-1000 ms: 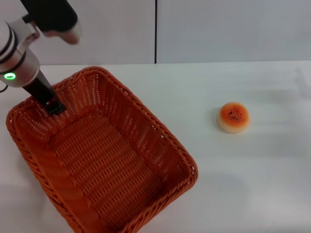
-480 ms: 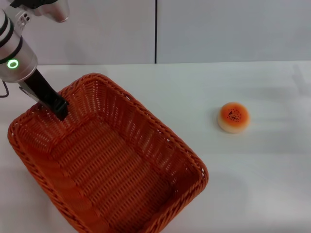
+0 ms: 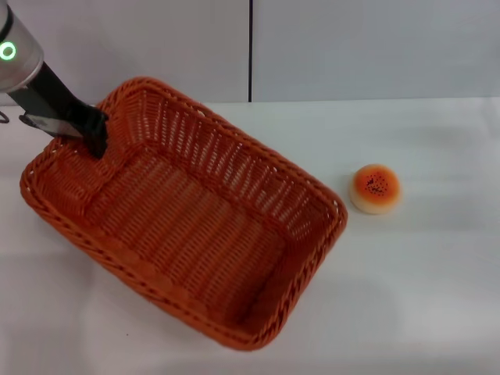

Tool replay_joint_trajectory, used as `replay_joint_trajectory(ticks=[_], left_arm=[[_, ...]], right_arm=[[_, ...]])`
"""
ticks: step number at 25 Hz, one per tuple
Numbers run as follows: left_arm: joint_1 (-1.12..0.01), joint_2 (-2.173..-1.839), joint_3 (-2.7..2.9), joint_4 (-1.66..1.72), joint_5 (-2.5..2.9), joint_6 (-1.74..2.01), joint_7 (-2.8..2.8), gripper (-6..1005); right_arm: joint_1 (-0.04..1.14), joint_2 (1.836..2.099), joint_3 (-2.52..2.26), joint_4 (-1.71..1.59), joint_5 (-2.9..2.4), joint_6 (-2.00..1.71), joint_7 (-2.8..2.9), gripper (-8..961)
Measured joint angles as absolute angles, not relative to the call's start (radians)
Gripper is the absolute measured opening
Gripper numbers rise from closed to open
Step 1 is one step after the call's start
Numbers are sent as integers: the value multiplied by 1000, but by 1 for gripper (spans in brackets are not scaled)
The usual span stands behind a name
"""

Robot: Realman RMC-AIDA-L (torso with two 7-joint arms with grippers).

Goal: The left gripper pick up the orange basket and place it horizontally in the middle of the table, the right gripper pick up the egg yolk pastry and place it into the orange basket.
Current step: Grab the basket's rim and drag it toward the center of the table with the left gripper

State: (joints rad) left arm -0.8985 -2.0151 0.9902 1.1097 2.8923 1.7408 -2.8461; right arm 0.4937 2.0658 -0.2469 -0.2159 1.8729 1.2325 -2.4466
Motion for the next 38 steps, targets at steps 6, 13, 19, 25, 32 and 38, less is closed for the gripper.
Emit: replay_joint_trajectory(ticks=[6,13,19,25,32,38], left_arm=[[-908,-2002,862,1068,2892,1728,-2878,170],[-881,-1996,754,1009,2892,1708,-2883,164],[-841,-1991,752,1018,2892,1708,-2884,157],[-837,-1980,793,1028,2891,1733,-2882,150],[-836,-1986,828,1025,2891,1739,-2882,143],[-839,-1988,848,1021,2891,1752,-2880,138]], right_arm=[[510,2040,-239,-234,1875,1191,-2410,609],[541,1995,-238,-208,1872,1169,-2409,608],[552,1979,-239,-194,1870,1152,-2409,608],[550,1986,-245,-193,1871,1147,-2408,608],[543,1992,-245,-193,1876,1150,-2408,608],[541,1996,-245,-193,1876,1147,-2408,608]])
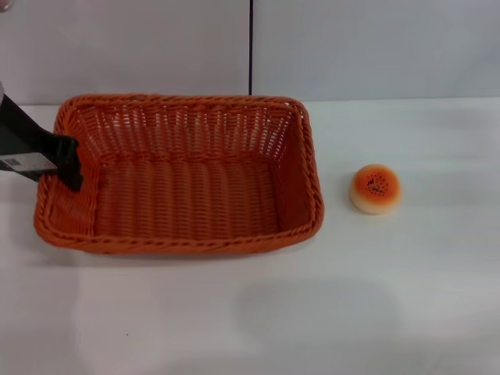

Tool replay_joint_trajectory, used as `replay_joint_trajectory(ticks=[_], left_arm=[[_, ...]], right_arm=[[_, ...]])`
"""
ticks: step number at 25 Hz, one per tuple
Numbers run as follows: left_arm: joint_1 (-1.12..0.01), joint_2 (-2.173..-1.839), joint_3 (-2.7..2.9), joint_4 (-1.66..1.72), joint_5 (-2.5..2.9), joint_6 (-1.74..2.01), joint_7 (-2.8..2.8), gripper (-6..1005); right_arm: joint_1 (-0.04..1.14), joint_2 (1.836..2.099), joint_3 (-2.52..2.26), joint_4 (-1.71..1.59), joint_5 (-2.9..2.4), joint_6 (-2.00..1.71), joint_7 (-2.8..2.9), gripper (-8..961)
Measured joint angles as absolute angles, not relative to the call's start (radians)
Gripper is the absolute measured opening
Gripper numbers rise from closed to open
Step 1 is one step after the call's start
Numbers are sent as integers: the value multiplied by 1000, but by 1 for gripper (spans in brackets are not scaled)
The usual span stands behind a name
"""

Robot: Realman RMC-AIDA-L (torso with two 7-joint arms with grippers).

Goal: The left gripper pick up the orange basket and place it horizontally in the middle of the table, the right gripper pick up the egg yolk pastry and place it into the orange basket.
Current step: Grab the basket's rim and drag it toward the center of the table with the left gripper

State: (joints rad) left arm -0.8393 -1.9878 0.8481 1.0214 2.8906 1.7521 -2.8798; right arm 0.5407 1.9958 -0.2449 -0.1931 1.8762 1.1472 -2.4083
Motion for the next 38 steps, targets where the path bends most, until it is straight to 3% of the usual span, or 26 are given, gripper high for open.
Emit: replay_joint_trajectory(ticks=[5,24,36,38], left_arm=[[-843,-2006,889,1012,2890,1766,-2879,170],[-850,-2020,931,1016,2887,1747,-2872,293],[-841,-1998,930,1087,2888,1781,-2869,501],[-840,-1994,930,1106,2889,1781,-2868,600]], right_arm=[[540,1998,-245,-193,1876,1144,-2408,609],[537,2008,-245,-197,1873,1144,-2408,609],[543,2015,-246,-199,1872,1131,-2408,608],[542,2018,-246,-201,1871,1131,-2408,608]])
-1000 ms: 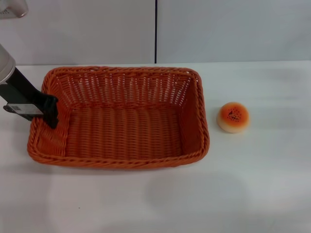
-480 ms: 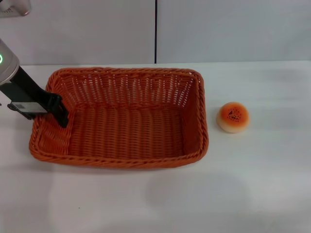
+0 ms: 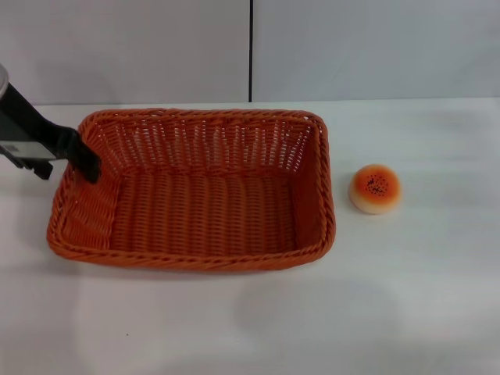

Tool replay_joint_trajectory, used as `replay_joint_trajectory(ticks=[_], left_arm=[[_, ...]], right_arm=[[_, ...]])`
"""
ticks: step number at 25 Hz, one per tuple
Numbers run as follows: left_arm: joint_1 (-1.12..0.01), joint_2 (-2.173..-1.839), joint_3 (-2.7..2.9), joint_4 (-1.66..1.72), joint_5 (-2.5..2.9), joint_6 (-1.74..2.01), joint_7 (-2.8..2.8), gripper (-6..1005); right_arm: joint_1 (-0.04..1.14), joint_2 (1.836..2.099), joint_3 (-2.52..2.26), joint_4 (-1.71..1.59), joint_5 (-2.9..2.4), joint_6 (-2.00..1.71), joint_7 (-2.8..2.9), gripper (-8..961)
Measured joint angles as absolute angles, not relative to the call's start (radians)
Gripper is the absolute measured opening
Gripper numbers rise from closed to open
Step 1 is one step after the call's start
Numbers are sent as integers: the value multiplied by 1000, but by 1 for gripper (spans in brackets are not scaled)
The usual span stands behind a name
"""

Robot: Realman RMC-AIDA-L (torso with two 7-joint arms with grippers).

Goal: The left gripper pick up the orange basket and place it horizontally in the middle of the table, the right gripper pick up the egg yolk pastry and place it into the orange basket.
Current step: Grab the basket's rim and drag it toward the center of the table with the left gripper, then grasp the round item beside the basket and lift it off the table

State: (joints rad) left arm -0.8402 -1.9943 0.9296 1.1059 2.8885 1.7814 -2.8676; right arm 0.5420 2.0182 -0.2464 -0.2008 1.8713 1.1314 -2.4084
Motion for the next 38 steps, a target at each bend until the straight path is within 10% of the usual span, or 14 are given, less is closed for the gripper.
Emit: replay_joint_trajectory(ticks=[3,12,19,38], left_arm=[[-844,-1985,935,1123,2888,1783,-2865,749],[-824,-1951,936,1260,2888,1802,-2842,748],[-624,-2068,942,1604,2819,1614,-2660,745],[-91,-2066,964,1431,1735,1096,-1920,743]], right_arm=[[540,2020,-247,-201,1871,1131,-2408,608],[511,2024,-254,-230,1847,1129,-2339,608],[449,2036,-326,-581,1508,994,-1832,608],[499,2015,-350,-1224,886,1608,-1055,609]])
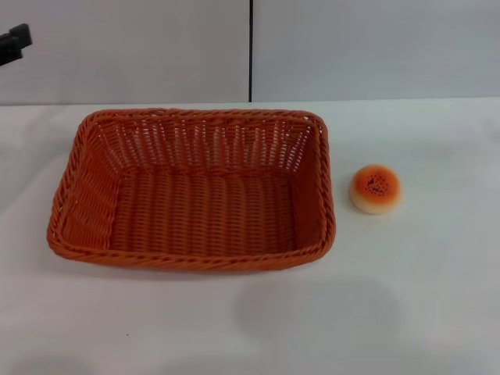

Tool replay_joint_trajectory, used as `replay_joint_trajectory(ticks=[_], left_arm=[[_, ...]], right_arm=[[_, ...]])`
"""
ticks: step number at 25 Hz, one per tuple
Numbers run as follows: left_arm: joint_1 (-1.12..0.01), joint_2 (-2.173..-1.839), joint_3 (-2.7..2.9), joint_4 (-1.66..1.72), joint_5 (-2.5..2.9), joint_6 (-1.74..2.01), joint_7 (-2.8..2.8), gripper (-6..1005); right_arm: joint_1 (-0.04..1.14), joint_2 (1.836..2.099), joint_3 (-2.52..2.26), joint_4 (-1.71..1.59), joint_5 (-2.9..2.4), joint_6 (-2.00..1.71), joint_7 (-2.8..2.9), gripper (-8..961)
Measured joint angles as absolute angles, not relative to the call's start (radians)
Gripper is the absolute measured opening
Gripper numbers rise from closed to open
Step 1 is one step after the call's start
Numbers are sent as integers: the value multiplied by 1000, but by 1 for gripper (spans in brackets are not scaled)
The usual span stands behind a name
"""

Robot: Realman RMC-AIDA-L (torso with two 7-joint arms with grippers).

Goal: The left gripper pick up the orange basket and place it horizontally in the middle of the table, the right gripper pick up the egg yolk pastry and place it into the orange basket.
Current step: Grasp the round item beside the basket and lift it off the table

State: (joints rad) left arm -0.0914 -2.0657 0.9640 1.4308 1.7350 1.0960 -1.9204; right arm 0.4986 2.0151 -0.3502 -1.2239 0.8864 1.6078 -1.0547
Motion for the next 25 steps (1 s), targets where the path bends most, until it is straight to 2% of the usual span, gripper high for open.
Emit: replay_joint_trajectory(ticks=[1,11,25], left_arm=[[-77,-2066,958,1391,1672,1097,-1852,743],[-40,-2063,912,983,1218,1240,-1269,743],[-80,-2060,867,811,1153,1291,-1093,745]], right_arm=[[529,2000,-352,-1229,846,1655,-987,609],[643,1954,-467,-1163,699,1766,-654,608],[718,1945,-576,-875,699,1714,-525,607]])
